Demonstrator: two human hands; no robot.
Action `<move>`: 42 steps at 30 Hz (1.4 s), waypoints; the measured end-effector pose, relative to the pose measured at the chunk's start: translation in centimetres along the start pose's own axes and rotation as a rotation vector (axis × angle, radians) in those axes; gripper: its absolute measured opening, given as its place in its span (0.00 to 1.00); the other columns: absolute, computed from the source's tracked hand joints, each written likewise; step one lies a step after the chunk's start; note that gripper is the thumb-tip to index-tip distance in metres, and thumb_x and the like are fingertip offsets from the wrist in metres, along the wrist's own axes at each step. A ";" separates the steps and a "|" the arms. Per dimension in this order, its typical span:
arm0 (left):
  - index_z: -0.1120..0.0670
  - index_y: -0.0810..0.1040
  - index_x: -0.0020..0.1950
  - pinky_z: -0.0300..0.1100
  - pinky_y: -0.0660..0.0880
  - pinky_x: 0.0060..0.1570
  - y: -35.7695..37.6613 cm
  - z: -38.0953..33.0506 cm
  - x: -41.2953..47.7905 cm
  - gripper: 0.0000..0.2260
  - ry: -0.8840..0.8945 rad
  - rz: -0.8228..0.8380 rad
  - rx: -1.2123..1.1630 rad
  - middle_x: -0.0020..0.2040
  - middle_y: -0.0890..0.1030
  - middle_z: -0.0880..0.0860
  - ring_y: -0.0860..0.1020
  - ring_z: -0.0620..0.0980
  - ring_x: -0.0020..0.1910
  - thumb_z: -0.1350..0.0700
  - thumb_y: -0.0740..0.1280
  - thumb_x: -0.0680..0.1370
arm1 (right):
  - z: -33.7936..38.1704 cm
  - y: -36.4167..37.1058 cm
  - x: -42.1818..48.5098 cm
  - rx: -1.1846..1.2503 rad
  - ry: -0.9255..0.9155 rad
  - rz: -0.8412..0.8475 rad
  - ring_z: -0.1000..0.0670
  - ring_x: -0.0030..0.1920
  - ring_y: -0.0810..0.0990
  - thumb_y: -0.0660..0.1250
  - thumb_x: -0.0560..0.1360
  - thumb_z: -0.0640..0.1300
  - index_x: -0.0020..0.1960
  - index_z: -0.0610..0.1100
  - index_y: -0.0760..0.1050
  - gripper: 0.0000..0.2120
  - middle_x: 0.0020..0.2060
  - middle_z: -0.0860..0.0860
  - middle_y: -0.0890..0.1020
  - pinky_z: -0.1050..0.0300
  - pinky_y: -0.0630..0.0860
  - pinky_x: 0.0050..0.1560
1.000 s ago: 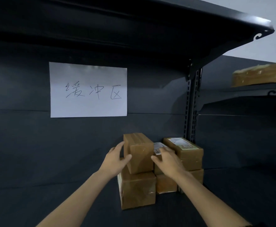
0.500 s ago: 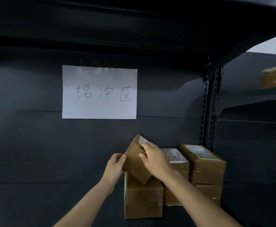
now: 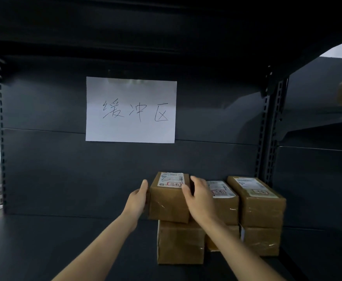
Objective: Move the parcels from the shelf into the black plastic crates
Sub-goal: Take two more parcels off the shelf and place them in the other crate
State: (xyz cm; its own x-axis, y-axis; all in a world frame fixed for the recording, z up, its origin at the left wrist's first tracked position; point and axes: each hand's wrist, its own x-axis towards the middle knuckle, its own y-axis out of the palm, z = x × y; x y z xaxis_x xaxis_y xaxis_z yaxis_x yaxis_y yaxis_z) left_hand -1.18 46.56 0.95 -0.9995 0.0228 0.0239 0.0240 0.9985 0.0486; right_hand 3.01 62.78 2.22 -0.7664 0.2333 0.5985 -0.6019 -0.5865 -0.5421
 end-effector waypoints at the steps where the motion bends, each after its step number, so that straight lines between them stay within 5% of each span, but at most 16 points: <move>1: 0.53 0.76 0.49 0.52 0.72 0.62 0.1 -0.3 0.0 0.20 -0.013 0.005 -0.001 0.49 0.80 0.53 0.77 0.55 0.55 0.39 0.55 0.78 | -0.1 -0.1 -0.1 0.033 0.085 0.061 0.51 0.65 0.70 0.58 0.79 0.52 0.70 0.42 0.66 0.23 0.66 0.47 0.72 0.60 0.66 0.63; 5: 0.55 0.72 0.64 0.52 0.73 0.60 0.7 -0.5 -0.6 0.21 -0.017 0.060 0.008 0.59 0.78 0.56 0.76 0.56 0.58 0.43 0.62 0.77 | -0.1 -0.1 -0.8 0.345 0.285 0.244 0.54 0.55 0.75 0.56 0.79 0.55 0.65 0.45 0.71 0.20 0.59 0.49 0.78 0.59 0.71 0.56; 11: 0.51 0.71 0.63 0.52 0.72 0.63 -0.7 0.3 -1.9 0.14 0.169 0.063 0.055 0.59 0.76 0.53 0.74 0.51 0.58 0.53 0.63 0.78 | -0.2 0.3 -2.5 0.513 0.179 0.253 0.57 0.60 0.71 0.63 0.77 0.49 0.70 0.51 0.64 0.22 0.61 0.56 0.74 0.60 0.68 0.60; 15: 0.50 0.68 0.65 0.47 0.72 0.62 -2.3 1.2 -2.4 0.16 0.236 0.082 0.040 0.58 0.76 0.51 0.74 0.49 0.59 0.55 0.64 0.78 | 0.0 1.1 -3.4 0.499 0.122 0.271 0.55 0.65 0.70 0.65 0.76 0.47 0.71 0.50 0.61 0.25 0.64 0.54 0.73 0.55 0.69 0.65; 20: 0.50 0.70 0.64 0.40 0.72 0.53 -5.5 1.6 -2.7 0.15 0.263 -0.011 0.009 0.56 0.78 0.49 0.75 0.47 0.57 0.56 0.63 0.78 | 2.4 3.5 -3.5 0.492 0.058 0.296 0.59 0.61 0.70 0.64 0.77 0.44 0.71 0.51 0.62 0.24 0.61 0.57 0.73 0.70 0.68 0.53; 32: 0.55 0.70 0.67 0.35 0.69 0.38 -14.3 6.8 -2.8 0.16 0.012 -0.194 0.197 0.49 0.76 0.48 0.74 0.42 0.45 0.53 0.60 0.80 | 6.0 12.7 -7.3 0.398 0.144 0.570 0.53 0.64 0.72 0.60 0.79 0.47 0.71 0.47 0.63 0.21 0.65 0.50 0.73 0.61 0.70 0.60; 38: 0.55 0.62 0.74 0.49 0.68 0.65 -13.8 6.7 -1.4 0.23 0.000 -0.243 0.278 0.68 0.72 0.55 0.71 0.54 0.64 0.54 0.61 0.79 | 5.6 13.0 -6.8 0.321 0.164 0.581 0.51 0.69 0.67 0.57 0.80 0.50 0.75 0.46 0.56 0.25 0.70 0.49 0.68 0.60 0.66 0.65; 42: 0.55 0.60 0.74 0.53 0.60 0.70 -12.0 5.3 -1.3 0.27 0.172 -0.388 0.433 0.73 0.63 0.57 0.60 0.56 0.73 0.54 0.64 0.77 | 5.5 11.2 -5.7 0.275 0.090 0.498 0.52 0.72 0.63 0.58 0.80 0.51 0.76 0.47 0.54 0.27 0.73 0.50 0.64 0.60 0.61 0.67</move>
State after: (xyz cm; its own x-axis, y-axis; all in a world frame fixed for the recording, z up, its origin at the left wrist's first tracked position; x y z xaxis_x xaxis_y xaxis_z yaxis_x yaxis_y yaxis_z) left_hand -0.27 34.81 -4.95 -0.9143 -0.3196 0.2488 -0.3894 0.8624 -0.3235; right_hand 1.92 50.61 -4.02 -0.9658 -0.0651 0.2511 -0.0918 -0.8197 -0.5654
